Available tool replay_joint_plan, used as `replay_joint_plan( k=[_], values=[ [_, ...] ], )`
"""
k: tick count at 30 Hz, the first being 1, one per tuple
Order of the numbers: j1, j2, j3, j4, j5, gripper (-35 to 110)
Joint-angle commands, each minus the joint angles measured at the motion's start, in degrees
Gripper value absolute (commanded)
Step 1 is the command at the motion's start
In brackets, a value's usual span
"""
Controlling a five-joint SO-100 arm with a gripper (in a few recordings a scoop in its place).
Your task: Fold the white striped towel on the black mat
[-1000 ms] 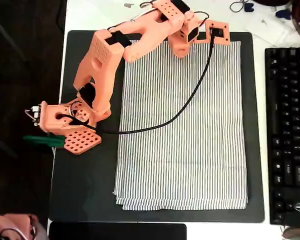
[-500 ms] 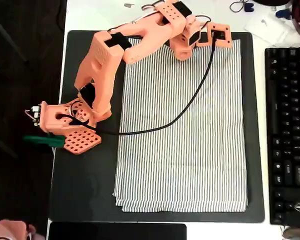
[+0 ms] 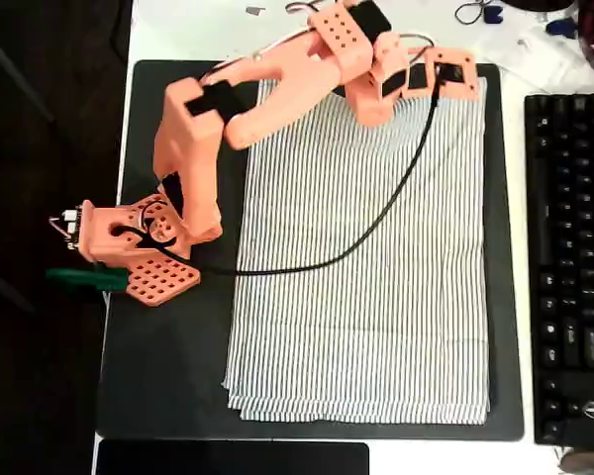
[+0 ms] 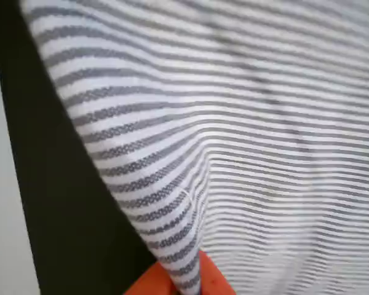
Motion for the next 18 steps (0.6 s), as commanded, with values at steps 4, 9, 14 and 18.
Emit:
replay_joint_plan(
  k=[4,9,14,18],
  values=[
    [11.34,13.89,5.19,2.11,-7.38,0],
    [20.74,22.76,10.63,3.78,-13.89,0],
    [30.85,27.07,13.80,4.48,-18.98,0],
    [39.46,26.28,13.89,1.93,-23.03,0]
  ],
)
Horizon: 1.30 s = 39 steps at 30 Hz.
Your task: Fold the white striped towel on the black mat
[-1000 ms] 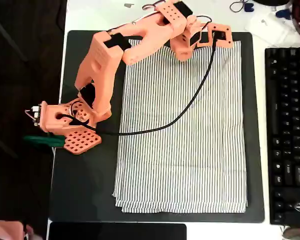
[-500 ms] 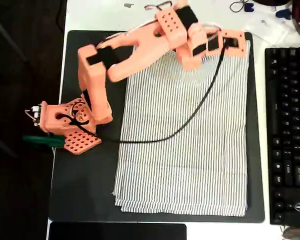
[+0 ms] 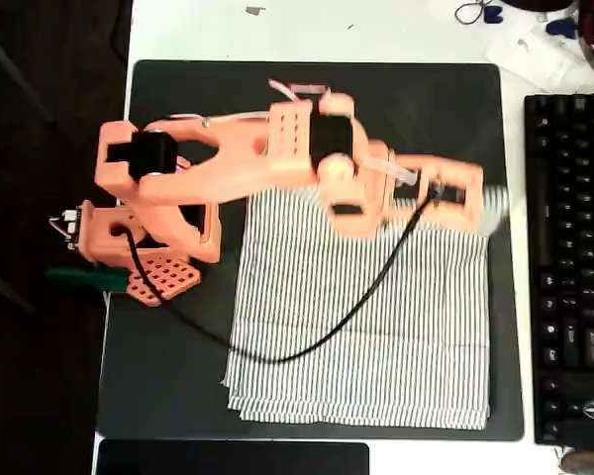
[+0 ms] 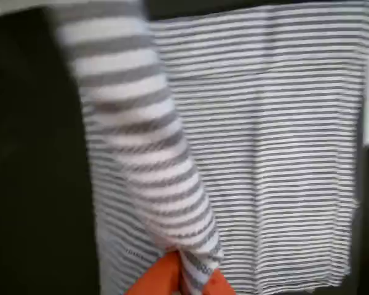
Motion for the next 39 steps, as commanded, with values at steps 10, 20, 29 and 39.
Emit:
replay_joint_plan(
  k=[10,20,29,39],
  values=[
    [22.06,-5.27,-1.58,-6.06,-14.68,0],
    [30.94,-12.04,5.71,-19.16,-22.06,0],
    [36.39,-14.59,15.91,-34.72,-26.98,8],
    [38.23,-9.67,16.88,-34.28,-21.71,16]
  ],
)
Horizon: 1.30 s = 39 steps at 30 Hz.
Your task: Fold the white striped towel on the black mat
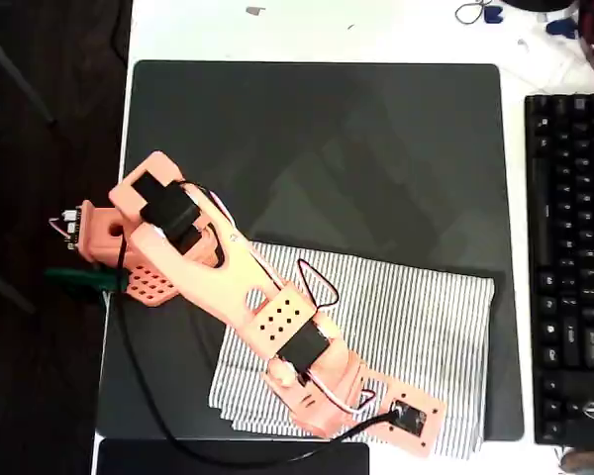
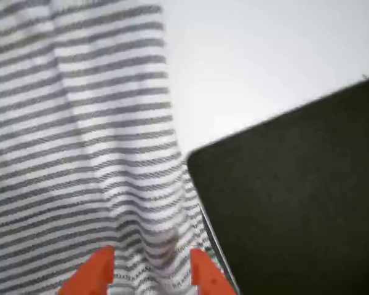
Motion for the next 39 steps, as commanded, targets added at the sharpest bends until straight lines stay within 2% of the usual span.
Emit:
replay_joint_plan(
  k=[1,9,13,17,29,33,39],
  values=[
    [0.70,6.50,1.32,0.97,4.22,16],
    [6.33,28.48,17.75,5.54,24.26,12],
    [10.20,32.52,21.01,11.51,31.29,13],
    [12.92,37.62,28.65,10.90,39.90,14],
    [18.46,48.43,45.79,11.87,44.47,20],
    [15.29,47.02,49.31,7.38,47.81,23],
    [6.94,41.66,51.15,0.44,54.14,18]
  ],
)
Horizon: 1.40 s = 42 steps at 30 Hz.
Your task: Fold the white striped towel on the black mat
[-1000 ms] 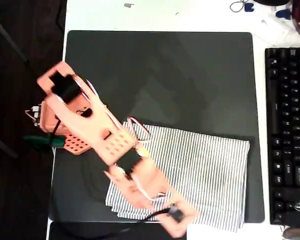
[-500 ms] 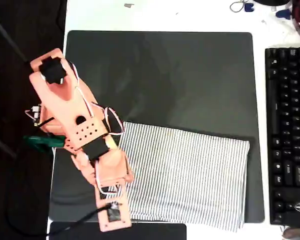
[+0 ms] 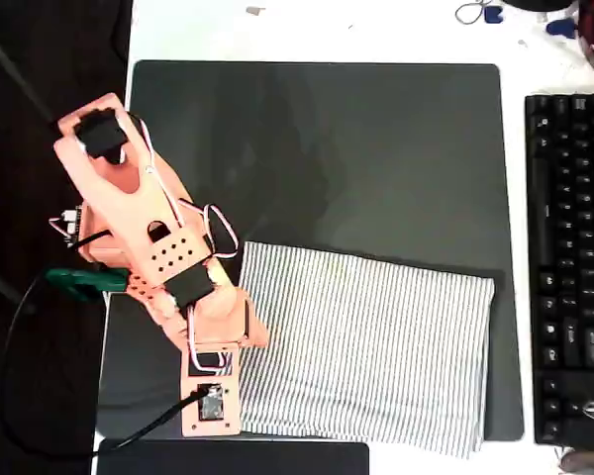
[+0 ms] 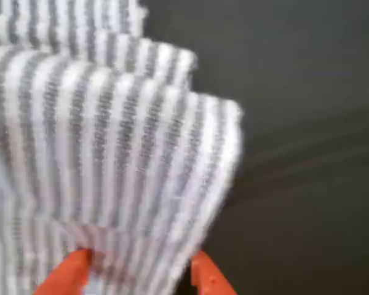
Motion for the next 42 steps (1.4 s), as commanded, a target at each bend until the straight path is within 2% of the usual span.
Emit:
replay_joint_plan(
  k=[1,6,9,17,24,28,35,42],
  values=[
    [-5.98,-3.16,-0.09,-3.08,3.34,17],
    [-13.10,-10.37,-2.11,-8.53,8.88,8],
    [-15.21,-12.74,-5.45,-7.47,10.90,0],
    [-5.98,-5.62,-15.82,11.25,0.44,0],
    [-2.55,-5.98,-31.29,29.88,-5.54,0],
    [-6.50,-9.93,-39.02,34.72,-5.01,0],
    [-17.58,-28.39,-54.49,34.01,2.81,0],
    [-25.14,-47.64,-77.78,34.72,8.79,0]
  ],
)
